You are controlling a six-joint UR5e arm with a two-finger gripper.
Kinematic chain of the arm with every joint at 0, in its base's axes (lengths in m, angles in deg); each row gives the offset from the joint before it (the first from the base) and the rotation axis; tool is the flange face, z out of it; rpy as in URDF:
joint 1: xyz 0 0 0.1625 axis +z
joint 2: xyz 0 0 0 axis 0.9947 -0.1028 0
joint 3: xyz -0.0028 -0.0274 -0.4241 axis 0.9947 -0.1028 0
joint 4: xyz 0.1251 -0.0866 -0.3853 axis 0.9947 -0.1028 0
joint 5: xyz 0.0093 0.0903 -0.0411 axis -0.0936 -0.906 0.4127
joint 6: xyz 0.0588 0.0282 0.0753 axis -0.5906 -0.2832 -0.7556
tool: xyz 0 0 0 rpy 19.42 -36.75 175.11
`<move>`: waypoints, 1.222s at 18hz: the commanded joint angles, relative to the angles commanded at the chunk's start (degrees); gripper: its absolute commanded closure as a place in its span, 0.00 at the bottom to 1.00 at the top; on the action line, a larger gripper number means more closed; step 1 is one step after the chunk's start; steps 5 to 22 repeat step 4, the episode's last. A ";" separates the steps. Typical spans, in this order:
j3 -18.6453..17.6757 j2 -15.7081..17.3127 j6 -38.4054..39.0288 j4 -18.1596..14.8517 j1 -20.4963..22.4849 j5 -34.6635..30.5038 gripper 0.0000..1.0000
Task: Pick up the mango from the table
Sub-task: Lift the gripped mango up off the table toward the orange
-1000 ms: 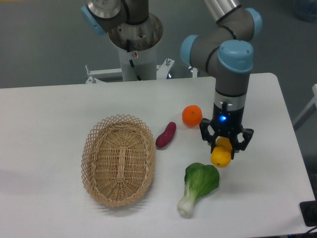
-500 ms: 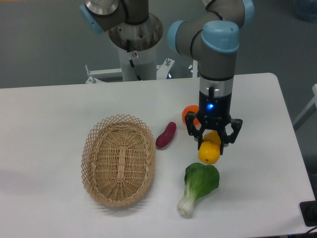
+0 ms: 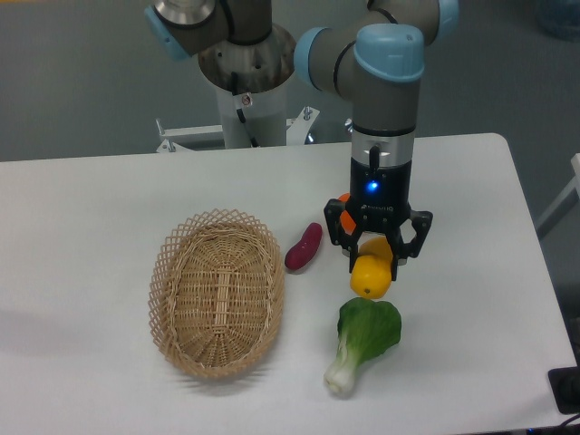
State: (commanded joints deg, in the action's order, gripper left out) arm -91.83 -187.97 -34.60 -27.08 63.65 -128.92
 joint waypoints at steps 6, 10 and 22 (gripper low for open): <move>-0.18 0.09 -0.09 0.00 0.00 0.00 0.49; -0.18 0.09 -0.09 0.00 0.00 0.00 0.49; -0.18 0.09 -0.09 0.00 0.00 0.00 0.49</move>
